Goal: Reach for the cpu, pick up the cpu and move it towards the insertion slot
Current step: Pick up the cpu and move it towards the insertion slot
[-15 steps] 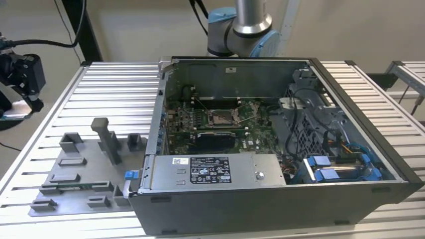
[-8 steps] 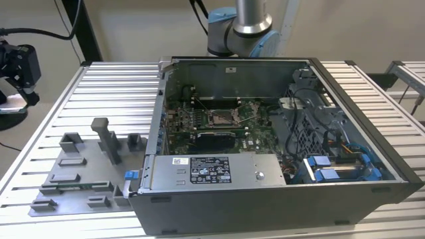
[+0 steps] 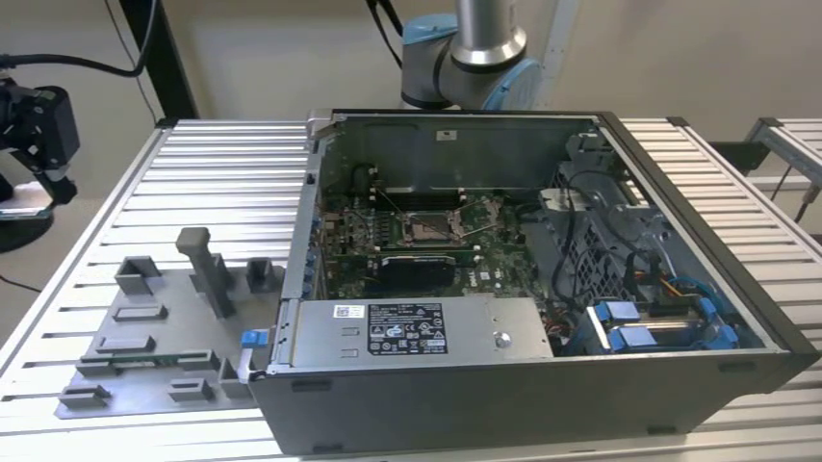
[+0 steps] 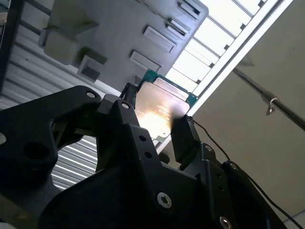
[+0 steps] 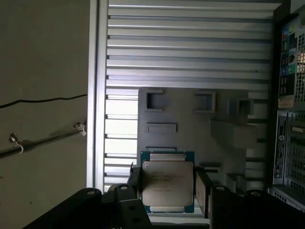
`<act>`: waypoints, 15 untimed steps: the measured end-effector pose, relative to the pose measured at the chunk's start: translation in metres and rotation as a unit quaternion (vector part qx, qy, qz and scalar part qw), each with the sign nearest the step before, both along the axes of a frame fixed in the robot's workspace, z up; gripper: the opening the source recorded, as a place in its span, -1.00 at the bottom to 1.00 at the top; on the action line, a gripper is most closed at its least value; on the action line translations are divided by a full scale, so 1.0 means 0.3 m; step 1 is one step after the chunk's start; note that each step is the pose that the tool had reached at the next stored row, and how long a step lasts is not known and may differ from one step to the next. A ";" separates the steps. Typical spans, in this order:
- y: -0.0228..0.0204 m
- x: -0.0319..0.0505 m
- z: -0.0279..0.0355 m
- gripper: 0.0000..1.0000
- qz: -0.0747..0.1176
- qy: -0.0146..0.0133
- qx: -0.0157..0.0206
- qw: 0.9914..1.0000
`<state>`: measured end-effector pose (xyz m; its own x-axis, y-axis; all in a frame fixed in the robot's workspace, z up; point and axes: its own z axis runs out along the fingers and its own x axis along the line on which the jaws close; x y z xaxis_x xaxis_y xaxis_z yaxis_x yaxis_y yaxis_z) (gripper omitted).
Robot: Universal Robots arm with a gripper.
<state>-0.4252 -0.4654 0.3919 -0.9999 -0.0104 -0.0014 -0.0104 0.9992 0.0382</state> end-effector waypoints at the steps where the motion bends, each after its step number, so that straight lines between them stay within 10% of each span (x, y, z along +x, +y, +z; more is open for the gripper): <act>1: 0.000 0.002 0.000 -1.00 0.000 0.000 0.000 1.000; 11: 0.000 0.041 0.000 -1.00 0.000 0.000 0.000 1.000; 15: 0.000 0.113 -0.001 -1.00 0.000 0.000 0.000 1.000</act>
